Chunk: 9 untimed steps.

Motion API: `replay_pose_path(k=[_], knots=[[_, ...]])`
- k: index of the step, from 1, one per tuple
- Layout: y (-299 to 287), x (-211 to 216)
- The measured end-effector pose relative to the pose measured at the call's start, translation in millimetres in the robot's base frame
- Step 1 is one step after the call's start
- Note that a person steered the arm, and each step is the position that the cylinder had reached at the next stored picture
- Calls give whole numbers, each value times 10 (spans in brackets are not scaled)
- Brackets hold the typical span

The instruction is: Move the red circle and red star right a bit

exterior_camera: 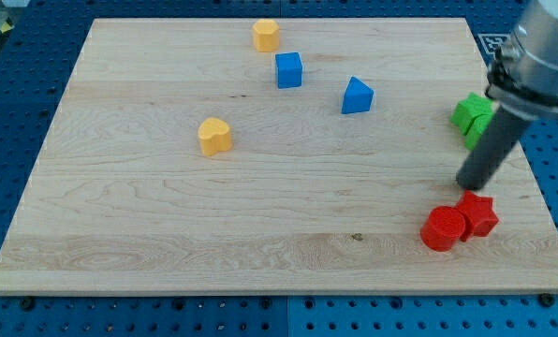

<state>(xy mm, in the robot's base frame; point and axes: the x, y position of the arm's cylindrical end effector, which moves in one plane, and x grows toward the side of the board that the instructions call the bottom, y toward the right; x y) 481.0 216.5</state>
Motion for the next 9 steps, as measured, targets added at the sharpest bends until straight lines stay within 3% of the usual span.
replay_pose_path(k=[1,3,5,9], knots=[[-258,-303],[-988,-196],[-1078,472],[-983,813]])
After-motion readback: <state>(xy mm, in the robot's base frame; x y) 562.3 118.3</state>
